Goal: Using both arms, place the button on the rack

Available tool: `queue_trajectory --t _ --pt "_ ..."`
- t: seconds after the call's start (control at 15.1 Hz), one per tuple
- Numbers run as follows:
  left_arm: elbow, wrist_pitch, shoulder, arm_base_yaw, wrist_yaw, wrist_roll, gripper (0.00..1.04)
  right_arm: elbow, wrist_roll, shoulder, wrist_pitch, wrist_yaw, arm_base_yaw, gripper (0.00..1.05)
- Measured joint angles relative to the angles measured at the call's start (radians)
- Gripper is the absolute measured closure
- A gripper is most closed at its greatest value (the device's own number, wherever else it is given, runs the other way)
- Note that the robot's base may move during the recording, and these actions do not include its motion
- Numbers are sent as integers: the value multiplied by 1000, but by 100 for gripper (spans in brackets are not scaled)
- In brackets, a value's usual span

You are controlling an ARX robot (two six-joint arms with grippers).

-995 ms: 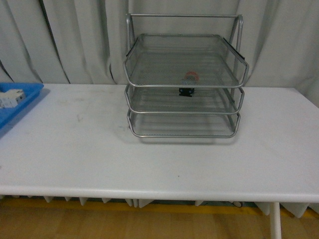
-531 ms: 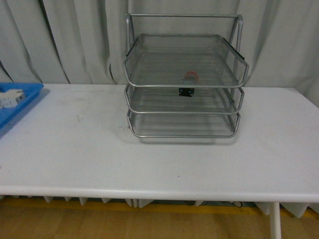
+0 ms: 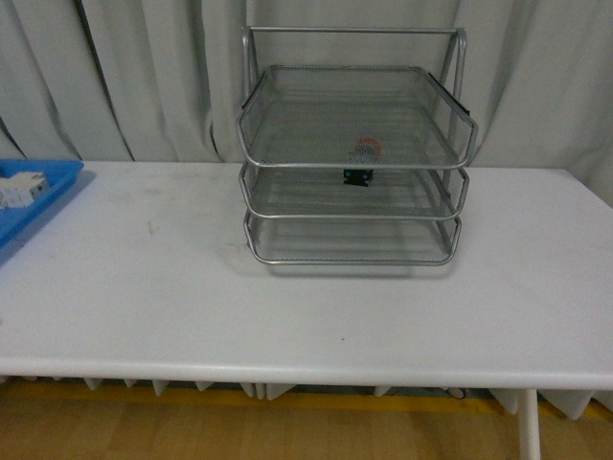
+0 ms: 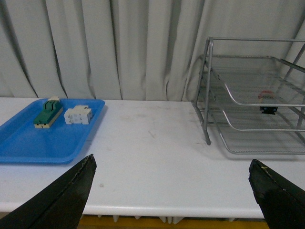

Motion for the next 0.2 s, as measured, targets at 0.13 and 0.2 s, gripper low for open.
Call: queue_trajectory --t 0.13,0.2 --pt "0 0 0 0 0 0 7 0 0 0 0 0 0 6" --pt "0 0 0 0 0 0 7 0 0 0 0 0 0 6"
